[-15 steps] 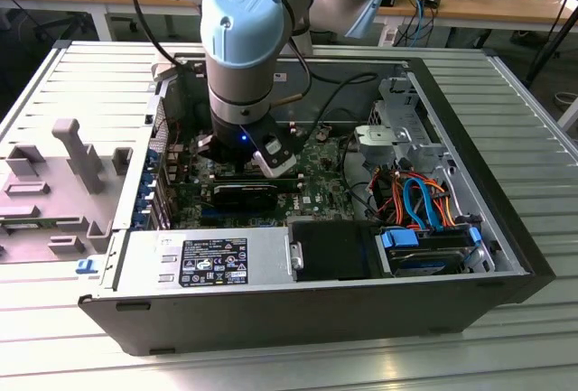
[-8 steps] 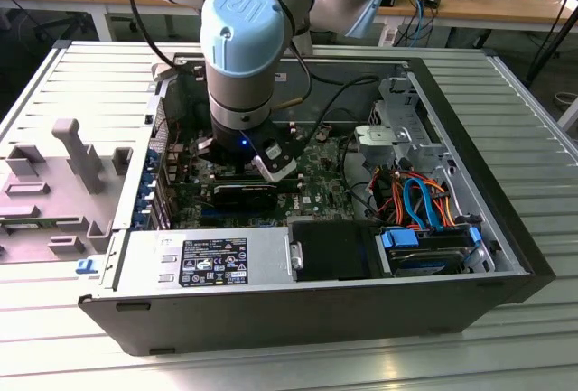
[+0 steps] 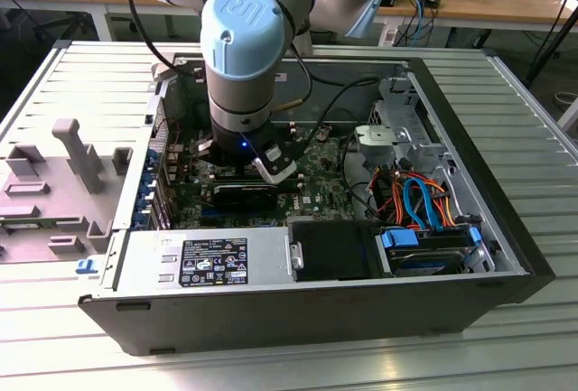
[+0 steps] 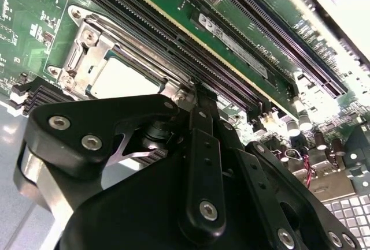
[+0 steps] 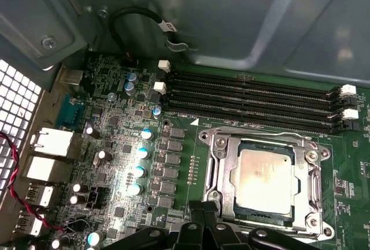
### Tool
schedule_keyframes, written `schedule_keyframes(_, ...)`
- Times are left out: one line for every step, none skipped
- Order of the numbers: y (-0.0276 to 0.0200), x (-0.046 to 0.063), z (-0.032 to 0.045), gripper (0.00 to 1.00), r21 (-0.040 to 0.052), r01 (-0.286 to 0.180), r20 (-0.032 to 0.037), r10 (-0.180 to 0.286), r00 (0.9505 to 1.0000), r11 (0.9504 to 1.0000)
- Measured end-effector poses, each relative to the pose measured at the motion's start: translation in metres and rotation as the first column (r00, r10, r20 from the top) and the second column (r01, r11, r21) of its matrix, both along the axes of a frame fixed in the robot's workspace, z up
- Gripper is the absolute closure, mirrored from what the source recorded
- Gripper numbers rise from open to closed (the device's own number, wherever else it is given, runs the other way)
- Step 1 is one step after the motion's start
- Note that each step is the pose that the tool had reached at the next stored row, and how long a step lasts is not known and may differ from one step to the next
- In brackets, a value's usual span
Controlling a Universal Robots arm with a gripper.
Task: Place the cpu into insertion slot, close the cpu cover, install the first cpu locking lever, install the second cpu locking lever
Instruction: 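Install the second cpu locking lever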
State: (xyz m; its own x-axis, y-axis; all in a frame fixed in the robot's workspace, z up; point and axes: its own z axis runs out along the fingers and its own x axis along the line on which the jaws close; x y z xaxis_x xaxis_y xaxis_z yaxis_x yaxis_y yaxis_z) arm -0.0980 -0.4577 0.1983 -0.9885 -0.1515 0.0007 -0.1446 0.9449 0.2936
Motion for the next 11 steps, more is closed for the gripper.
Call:
schedule_keyframes(0.0, 0.0, 0.0, 0.89, 0.0, 0.0, 0.0, 0.0, 1.0, 1.0)
schedule_keyframes(-0.0001, 0.0, 0.0004, 0.89, -0.0003, 0.0, 0.0003, 0.0, 1.0, 1.0)
schedule_keyframes(-0.0003, 0.0, 0.003, 0.89, -0.0014, 0.0, 0.001, 0.0, 1.0, 1.0)
schedule_keyframes(-0.0001, 0.0, 0.0046, 0.89, -0.0009, 0.0, 0.0019, 0.0, 1.0, 1.0)
schedule_keyframes(-0.0001, 0.0, 0.0062, 0.89, -0.0005, 0.0, 0.0024, 0.0, 1.0, 1.0)
schedule_keyframes(0.0, 0.0, 0.0086, 0.89, -0.0007, 0.0, 0.0025, 0.0, 1.0, 1.0)
schedule_keyframes(-0.0001, 0.0, 0.0097, 0.89, -0.0007, 0.0, 0.0025, 0.0, 1.0, 1.0)
schedule_keyframes(0.0, 0.0, 0.0112, 0.89, -0.0006, 0.0, 0.0025, 0.0, 1.0, 1.0)
schedule_keyframes(0.0, 0.0, 0.0145, 0.89, -0.0011, 0.0, 0.0026, 0.0, 1.0, 1.0)
schedule_keyframes(0.0, 0.0, 0.0162, 0.89, -0.0014, 0.0, 0.0026, 0.0, 1.0, 1.0)
schedule_keyframes(0.0, 0.0, 0.0179, 0.89, -0.0017, 0.0, 0.0025, 0.0, 1.0, 1.0)
